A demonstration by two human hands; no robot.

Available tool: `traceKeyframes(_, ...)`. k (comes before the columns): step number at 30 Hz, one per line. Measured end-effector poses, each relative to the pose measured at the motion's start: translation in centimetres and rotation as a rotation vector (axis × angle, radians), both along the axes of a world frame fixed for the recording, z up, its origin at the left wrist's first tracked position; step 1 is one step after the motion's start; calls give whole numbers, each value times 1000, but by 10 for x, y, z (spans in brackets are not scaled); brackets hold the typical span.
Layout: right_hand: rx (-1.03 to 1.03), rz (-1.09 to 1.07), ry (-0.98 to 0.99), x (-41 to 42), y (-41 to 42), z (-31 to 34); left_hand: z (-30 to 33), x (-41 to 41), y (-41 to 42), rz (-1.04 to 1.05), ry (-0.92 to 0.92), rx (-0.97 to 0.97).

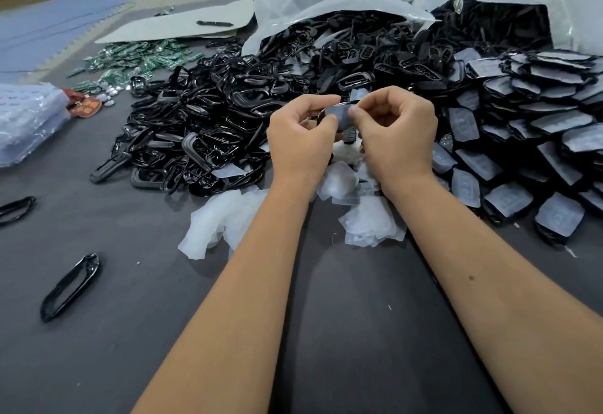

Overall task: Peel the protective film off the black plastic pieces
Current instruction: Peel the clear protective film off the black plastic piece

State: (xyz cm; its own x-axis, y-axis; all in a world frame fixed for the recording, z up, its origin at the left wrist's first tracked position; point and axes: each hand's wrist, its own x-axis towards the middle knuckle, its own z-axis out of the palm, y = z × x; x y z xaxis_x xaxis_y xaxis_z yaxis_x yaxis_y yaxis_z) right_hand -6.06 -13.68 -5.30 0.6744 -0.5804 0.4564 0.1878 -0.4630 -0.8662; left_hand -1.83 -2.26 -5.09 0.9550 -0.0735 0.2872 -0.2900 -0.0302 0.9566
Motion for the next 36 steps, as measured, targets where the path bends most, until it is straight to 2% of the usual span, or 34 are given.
traceKeyframes(11,24,68,7,2,-3,-3,0,-1,0,-9,-18,18)
traceKeyframes(36,78,53,23,2,-4,-3,-4,1,1,-45,-11,-55)
